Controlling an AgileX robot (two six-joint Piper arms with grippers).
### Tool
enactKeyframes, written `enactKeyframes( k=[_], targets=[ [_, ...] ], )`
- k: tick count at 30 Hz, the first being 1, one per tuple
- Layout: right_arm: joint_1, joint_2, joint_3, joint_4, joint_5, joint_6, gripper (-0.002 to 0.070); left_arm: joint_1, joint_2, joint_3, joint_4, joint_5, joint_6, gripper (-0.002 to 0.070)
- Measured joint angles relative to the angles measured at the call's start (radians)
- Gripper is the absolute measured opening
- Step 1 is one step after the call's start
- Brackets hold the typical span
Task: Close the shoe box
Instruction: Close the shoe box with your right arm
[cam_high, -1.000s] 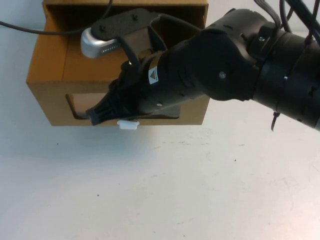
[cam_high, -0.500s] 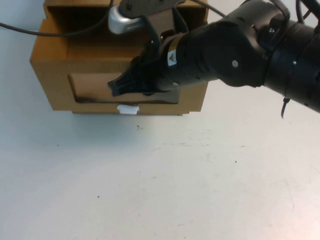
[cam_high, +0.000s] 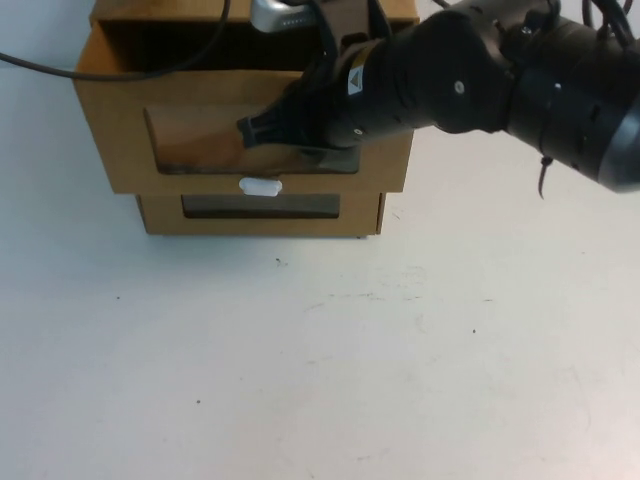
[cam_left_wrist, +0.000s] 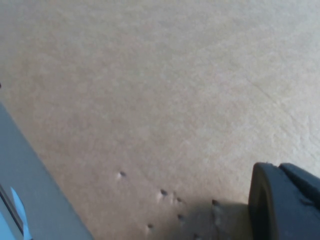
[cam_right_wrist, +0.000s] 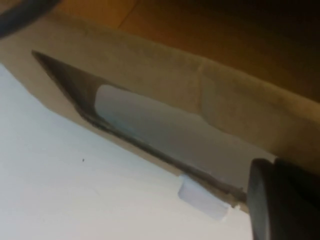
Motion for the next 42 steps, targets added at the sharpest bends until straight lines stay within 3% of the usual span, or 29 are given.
enactKeyframes(
  k=[10,42],
  targets=[
    [-0.004,0.036,-0.060,0.296,0.128,-0.239,-0.0011,0.000,0.000,0.000,0.000,0.004,0.000,-0.0005],
    [-0.056,0.073,-0.087,0.307,-0.179,-0.255,-0.0012,0.000,0.000,0.000,0.000,0.008,0.000,-0.0005]
  ],
)
